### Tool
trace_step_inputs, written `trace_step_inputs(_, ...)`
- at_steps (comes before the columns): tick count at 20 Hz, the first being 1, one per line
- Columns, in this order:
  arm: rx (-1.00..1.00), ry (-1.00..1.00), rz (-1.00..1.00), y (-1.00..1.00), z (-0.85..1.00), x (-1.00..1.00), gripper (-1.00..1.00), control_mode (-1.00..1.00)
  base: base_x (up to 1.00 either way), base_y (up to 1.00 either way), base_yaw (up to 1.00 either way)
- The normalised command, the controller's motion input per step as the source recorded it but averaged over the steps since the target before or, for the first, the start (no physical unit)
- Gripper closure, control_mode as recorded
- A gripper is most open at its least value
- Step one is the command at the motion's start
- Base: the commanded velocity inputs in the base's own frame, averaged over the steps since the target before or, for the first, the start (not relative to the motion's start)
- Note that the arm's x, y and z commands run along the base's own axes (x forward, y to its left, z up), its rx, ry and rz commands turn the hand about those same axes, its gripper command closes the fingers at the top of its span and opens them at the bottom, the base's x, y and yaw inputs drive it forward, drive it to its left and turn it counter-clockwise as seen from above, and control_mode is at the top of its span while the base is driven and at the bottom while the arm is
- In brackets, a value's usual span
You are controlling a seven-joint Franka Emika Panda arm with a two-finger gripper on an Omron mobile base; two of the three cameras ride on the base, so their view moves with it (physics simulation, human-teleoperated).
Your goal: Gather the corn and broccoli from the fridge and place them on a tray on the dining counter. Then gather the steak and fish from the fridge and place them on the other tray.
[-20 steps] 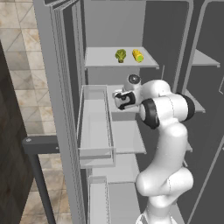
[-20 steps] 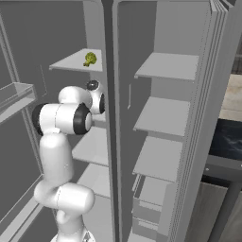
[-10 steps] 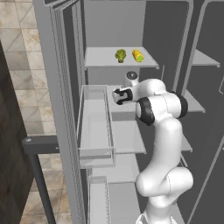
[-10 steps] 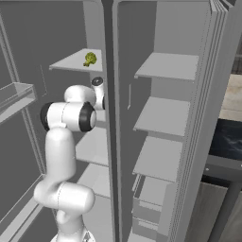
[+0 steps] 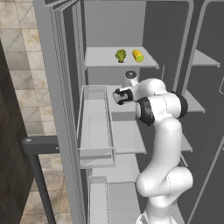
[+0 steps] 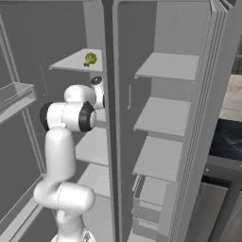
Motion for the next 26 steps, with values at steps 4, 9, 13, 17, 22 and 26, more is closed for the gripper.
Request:
trace_step_inputs(4,-0.02,-0.03,-0.01,0.00,-0.93,-0.63,-1.00,-1.00,0.00,0.00,0.00)
trace_step_inputs(9,0.00,0.00,-0.02,0.00,-0.87,-0.63,1.00,-1.00,0.00,0.00,0.00)
trace_step_inputs(13,0.09,0.04,-0.03,-0.04,-0.74,-0.21,1.00,-1.00,0.00,0.00,0.00)
trace_step_inputs(17,0.10,0.04,-0.03,-0.11,-0.69,-0.08,1.00,-1.00,0.00,0.00,0.00)
trace_step_inputs(22,0.03,0.01,-0.03,-0.01,-0.82,-0.08,1.00,-1.00,0.00,0.00,0.00)
trace_step_inputs(26,0.00,0.00,0.00,0.00,-0.22,-0.04,1.00,-1.00,0.00,0.00,0.00)
